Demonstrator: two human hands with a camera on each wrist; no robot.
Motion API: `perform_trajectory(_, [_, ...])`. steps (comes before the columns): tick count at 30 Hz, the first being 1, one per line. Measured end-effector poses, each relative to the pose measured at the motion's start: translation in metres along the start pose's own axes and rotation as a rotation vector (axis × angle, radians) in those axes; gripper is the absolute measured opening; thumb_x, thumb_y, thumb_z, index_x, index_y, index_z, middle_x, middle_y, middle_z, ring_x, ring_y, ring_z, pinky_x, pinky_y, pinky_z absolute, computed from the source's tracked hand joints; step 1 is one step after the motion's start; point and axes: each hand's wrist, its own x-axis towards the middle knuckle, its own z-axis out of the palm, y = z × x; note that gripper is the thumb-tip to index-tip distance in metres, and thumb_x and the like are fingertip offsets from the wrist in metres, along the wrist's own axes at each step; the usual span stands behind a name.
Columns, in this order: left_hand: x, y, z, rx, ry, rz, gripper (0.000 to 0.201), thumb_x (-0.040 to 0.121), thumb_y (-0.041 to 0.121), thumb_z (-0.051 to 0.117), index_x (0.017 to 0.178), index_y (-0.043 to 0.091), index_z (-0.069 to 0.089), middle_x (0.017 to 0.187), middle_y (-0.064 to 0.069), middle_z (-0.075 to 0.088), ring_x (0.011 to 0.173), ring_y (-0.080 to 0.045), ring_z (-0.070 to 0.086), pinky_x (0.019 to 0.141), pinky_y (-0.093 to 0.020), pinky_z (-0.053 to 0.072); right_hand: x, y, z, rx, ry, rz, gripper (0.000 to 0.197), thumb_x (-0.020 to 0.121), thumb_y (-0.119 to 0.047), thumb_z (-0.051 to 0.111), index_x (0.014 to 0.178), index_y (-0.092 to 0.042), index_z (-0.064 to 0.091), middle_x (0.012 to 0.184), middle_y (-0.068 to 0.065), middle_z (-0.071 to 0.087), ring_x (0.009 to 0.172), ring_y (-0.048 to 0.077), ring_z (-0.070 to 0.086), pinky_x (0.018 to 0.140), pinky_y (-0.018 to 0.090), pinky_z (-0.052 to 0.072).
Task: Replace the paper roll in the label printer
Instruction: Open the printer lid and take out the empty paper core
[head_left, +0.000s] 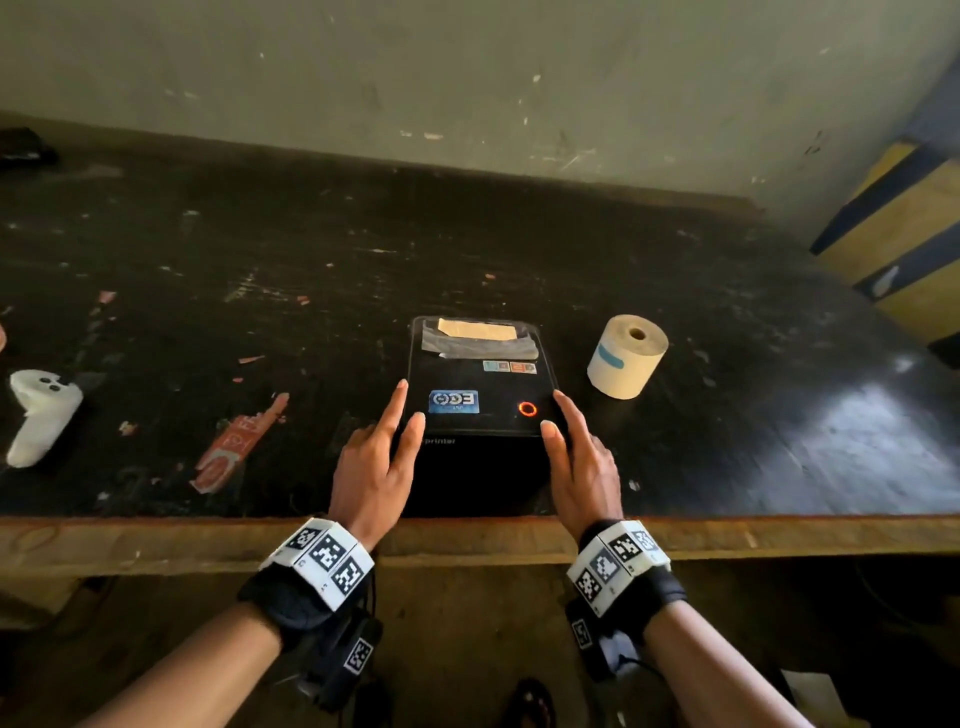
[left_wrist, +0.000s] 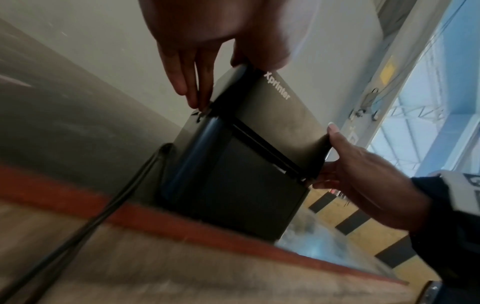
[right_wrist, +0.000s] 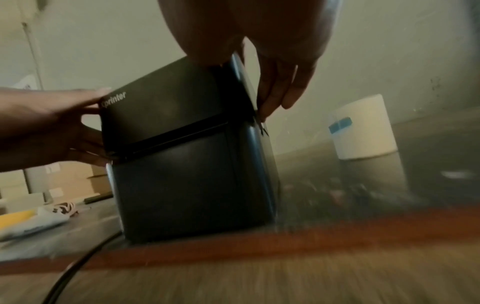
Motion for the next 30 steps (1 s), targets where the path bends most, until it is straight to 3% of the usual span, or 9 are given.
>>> perform_trajectory(2, [0.012, 0.014, -0.006, -0.027, 0.039, 0.004, 0.05, 0.093, 0.048, 0.036, 0.14, 0.035, 0.028, 0.122, -0.018, 0.061, 0.115, -0.027, 0.055, 0.094, -0.025, 0.035, 0.015, -0.009, -0.008, 0.04, 0.052, -0.044, 0.048, 0.095, -0.048, 0.031, 0.14, -0.035, 0.028, 0.128, 0.014, 0.057, 0.116, 0.029, 0.053, 0.101, 0.048, 0.04])
perform_trajectory(6, [0.048, 0.04, -0.018, -0.076, 0.116, 0.03, 0.048, 0.093, 0.043, 0.04, 0.139, 0.029, 0.034, 0.13, -0.009, 0.057, 0.12, -0.018, 0.05, 0.096, -0.021, 0.033, 0.055, -0.027, -0.023, 0.07, 0.162, -0.133, 0.05, 0.094, -0.042, 0.042, 0.141, -0.032, 0.028, 0.119, 0.014, 0.062, 0.108, 0.03, 0.058, 0.093, 0.047, 0.047])
perform_trajectory(11, [0.104, 0.053, -0.02, -0.066, 0.204, 0.078, 0.045, 0.092, 0.038, 0.045, 0.131, 0.015, 0.047, 0.116, -0.012, 0.066, 0.105, -0.023, 0.061, 0.096, -0.041, 0.046, 0.115, -0.039, -0.033, 0.021, 0.211, -0.236, 0.044, 0.095, -0.041, 0.04, 0.137, -0.03, 0.034, 0.108, 0.01, 0.068, 0.097, 0.028, 0.063, 0.085, 0.045, 0.051])
perform_trajectory(14, [0.136, 0.054, -0.017, -0.052, 0.231, 0.113, 0.041, 0.093, 0.032, 0.048, 0.128, 0.01, 0.05, 0.123, -0.012, 0.062, 0.111, -0.022, 0.058, 0.1, -0.04, 0.044, 0.151, -0.038, -0.033, 0.013, 0.208, -0.274, 0.043, 0.096, -0.037, 0.042, 0.137, -0.025, 0.04, 0.118, 0.011, 0.063, 0.109, 0.028, 0.058, 0.092, 0.045, 0.048])
perform_trajectory(16, [0.149, 0.054, -0.014, -0.032, 0.232, 0.12, 0.041, 0.093, 0.03, 0.048, 0.128, 0.008, 0.051, 0.127, -0.013, 0.059, 0.116, -0.022, 0.055, 0.102, -0.036, 0.041, 0.164, -0.036, -0.031, 0.006, 0.198, -0.313, 0.044, 0.096, -0.034, 0.043, 0.138, -0.023, 0.04, 0.116, 0.012, 0.063, 0.107, 0.028, 0.057, 0.091, 0.046, 0.048])
perform_trajectory(20, [0.171, 0.044, -0.006, -0.034, 0.245, 0.142, 0.049, 0.09, 0.039, 0.048, 0.13, 0.012, 0.048, 0.128, -0.01, 0.058, 0.12, -0.018, 0.051, 0.103, -0.04, 0.041, 0.191, -0.025, -0.028, 0.057, 0.145, -0.356, 0.047, 0.095, -0.031, 0.046, 0.14, -0.024, 0.036, 0.104, 0.005, 0.06, 0.097, 0.022, 0.056, 0.084, 0.043, 0.049])
perform_trajectory(24, [0.171, 0.028, 0.004, -0.059, 0.198, 0.164, 0.058, 0.085, 0.047, 0.045, 0.135, 0.019, 0.041, 0.134, -0.001, 0.053, 0.125, -0.01, 0.046, 0.105, -0.04, 0.04, 0.201, -0.006, -0.023, 0.124, 0.078, -0.398, 0.051, 0.092, -0.034, 0.046, 0.141, -0.027, 0.034, 0.106, -0.001, 0.057, 0.095, 0.017, 0.058, 0.082, 0.042, 0.053])
perform_trajectory(27, [0.159, 0.02, 0.013, -0.009, 0.156, 0.156, 0.054, 0.089, 0.044, 0.044, 0.139, 0.03, 0.03, 0.143, 0.013, 0.036, 0.132, -0.001, 0.032, 0.109, -0.029, 0.03, 0.204, 0.006, -0.018, 0.172, 0.039, -0.42, 0.052, 0.091, -0.031, 0.047, 0.141, -0.024, 0.034, 0.112, -0.005, 0.055, 0.103, 0.012, 0.056, 0.088, 0.034, 0.052])
perform_trajectory(30, [0.143, 0.009, 0.021, 0.011, 0.087, 0.065, 0.055, 0.089, 0.042, 0.044, 0.14, 0.028, 0.029, 0.143, 0.015, 0.031, 0.135, -0.001, 0.026, 0.111, -0.027, 0.025, 0.197, 0.019, -0.012, 0.149, -0.06, -0.35, 0.053, 0.092, -0.03, 0.047, 0.142, -0.028, 0.029, 0.129, -0.008, 0.047, 0.118, 0.0, 0.041, 0.099, 0.013, 0.033])
